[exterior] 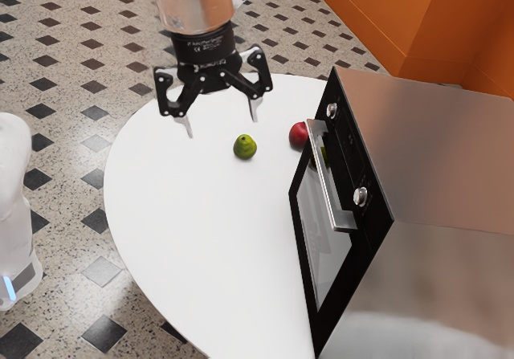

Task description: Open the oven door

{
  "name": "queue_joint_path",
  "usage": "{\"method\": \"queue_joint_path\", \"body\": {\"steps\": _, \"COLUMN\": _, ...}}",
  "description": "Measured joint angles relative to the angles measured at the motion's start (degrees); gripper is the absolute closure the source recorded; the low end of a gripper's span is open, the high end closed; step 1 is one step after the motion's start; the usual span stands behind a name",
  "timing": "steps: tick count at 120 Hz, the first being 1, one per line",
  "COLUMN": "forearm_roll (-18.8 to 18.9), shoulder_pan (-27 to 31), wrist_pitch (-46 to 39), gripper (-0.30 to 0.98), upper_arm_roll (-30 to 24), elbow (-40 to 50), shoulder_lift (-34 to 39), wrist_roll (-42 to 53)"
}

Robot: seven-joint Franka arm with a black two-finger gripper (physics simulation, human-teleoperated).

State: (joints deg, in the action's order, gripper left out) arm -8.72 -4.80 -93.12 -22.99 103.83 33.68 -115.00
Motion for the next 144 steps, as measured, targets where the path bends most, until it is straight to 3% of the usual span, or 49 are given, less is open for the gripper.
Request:
{"method": "queue_joint_path", "body": {"steps": 29, "forearm_roll": -5.0, "shoulder_pan": 1.6, "wrist_pitch": -7.0, "gripper": 0.0, "upper_arm_roll": -1.0, "elbow": 4.9, "shoulder_lift": 1.8, "wrist_roll": 2.3}}
{"method": "queue_joint_path", "body": {"steps": 56, "forearm_roll": -7.2, "shoulder_pan": 6.3, "wrist_pitch": -9.6, "gripper": 0.0, "upper_arm_roll": -1.4, "elbow": 5.5, "shoulder_lift": 0.4, "wrist_roll": 4.4}}
{"method": "queue_joint_path", "body": {"steps": 144, "forearm_roll": -9.0, "shoulder_pan": 13.5, "wrist_pitch": -14.7, "gripper": 0.0, "upper_arm_roll": -3.3, "elbow": 6.5, "shoulder_lift": -7.1, "wrist_roll": 13.5}}
